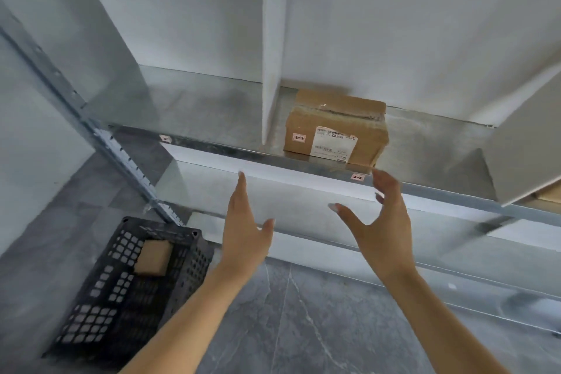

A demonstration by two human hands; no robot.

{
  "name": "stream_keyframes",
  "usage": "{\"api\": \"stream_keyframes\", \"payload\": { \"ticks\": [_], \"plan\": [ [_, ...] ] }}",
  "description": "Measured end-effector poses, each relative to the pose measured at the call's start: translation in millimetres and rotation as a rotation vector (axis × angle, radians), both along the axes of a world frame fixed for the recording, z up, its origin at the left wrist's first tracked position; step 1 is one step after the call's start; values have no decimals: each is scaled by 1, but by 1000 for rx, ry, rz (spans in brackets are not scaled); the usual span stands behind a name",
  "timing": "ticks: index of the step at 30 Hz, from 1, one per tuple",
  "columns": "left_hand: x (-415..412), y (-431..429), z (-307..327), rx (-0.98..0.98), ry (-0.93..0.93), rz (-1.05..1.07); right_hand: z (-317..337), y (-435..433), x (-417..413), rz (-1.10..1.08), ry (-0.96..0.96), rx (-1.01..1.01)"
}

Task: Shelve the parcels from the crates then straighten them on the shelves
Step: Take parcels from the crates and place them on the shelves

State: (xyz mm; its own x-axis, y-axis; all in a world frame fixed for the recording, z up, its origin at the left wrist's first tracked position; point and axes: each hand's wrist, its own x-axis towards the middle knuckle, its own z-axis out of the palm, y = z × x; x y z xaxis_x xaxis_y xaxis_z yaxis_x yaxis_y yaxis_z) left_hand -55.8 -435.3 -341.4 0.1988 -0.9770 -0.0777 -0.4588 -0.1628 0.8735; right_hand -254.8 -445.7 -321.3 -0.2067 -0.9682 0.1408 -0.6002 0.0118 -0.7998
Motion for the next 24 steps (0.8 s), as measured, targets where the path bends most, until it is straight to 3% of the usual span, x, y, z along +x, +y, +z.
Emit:
{"api": "stream_keyframes", "payload": {
  "ticks": [14, 21, 24],
  "plan": [
    [197, 101, -21, 95, -64, 495, -30, 7, 227, 613, 83, 58],
    [319, 120, -103, 277, 154, 915, -95, -21, 363, 873, 152, 184],
    [365, 110, -149, 373, 240, 980, -140, -36, 417, 932, 188, 273]
  ]
}}
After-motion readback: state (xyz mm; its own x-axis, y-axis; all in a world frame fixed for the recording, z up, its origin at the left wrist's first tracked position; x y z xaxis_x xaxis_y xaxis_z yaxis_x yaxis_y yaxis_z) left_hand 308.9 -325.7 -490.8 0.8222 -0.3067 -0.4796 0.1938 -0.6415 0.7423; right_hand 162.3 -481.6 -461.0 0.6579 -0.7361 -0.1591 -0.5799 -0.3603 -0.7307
